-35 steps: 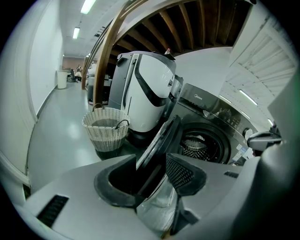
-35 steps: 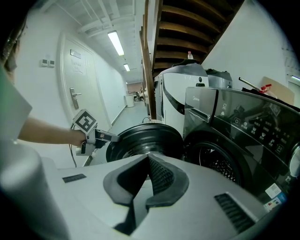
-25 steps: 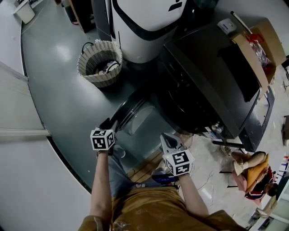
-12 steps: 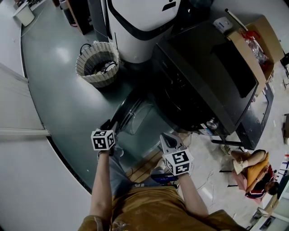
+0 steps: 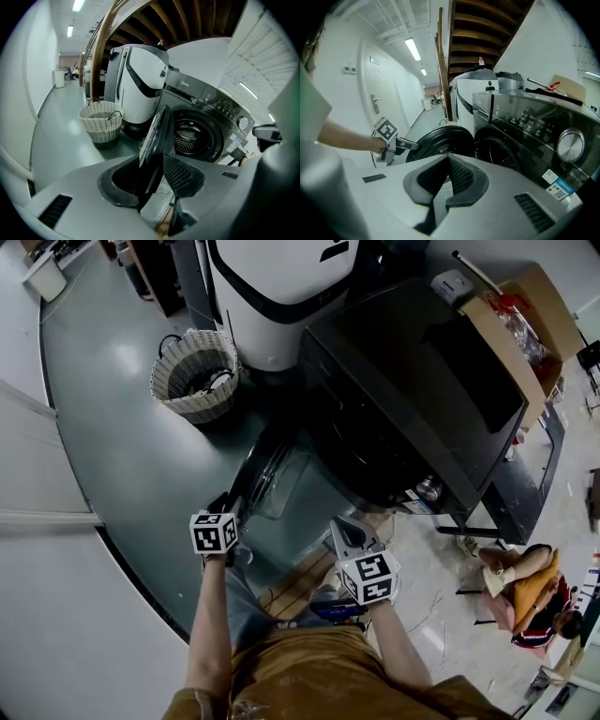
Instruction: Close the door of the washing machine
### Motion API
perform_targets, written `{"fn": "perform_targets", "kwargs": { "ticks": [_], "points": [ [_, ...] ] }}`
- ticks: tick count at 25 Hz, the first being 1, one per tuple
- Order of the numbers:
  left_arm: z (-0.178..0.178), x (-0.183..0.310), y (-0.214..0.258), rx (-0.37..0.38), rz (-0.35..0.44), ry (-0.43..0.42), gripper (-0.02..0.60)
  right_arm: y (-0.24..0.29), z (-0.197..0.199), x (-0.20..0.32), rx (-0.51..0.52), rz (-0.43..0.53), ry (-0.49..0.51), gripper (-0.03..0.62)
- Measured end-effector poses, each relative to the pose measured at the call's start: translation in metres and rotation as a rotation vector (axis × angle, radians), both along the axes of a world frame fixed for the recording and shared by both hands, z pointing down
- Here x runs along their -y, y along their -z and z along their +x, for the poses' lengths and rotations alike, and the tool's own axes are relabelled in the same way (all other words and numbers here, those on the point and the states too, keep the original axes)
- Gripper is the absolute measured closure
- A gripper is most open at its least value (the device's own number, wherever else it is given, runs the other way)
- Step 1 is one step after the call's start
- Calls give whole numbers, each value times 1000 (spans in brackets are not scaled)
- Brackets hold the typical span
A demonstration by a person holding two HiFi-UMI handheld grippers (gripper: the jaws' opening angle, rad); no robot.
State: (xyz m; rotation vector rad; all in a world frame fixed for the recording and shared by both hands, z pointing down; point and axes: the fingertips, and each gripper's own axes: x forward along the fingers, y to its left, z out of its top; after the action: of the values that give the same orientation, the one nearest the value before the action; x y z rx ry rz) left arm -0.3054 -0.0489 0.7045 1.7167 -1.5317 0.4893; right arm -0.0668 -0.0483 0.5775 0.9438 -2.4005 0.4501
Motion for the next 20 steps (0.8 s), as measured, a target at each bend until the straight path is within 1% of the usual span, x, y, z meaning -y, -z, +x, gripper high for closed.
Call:
{"fn": "perform_targets", "kwargs": {
  "ticks": [5,13,20],
  "points": [
    [14,-3,0,21,-13,-27,413,3,11,-2,6,-2,-10,582],
    [32,-7,0,46,-28,-45,420,4,31,-7,7,-3,-14,582],
    [50,-10,2,44,-47,-48,423,8,59,-11,2,-7,-33,582]
  ]
}}
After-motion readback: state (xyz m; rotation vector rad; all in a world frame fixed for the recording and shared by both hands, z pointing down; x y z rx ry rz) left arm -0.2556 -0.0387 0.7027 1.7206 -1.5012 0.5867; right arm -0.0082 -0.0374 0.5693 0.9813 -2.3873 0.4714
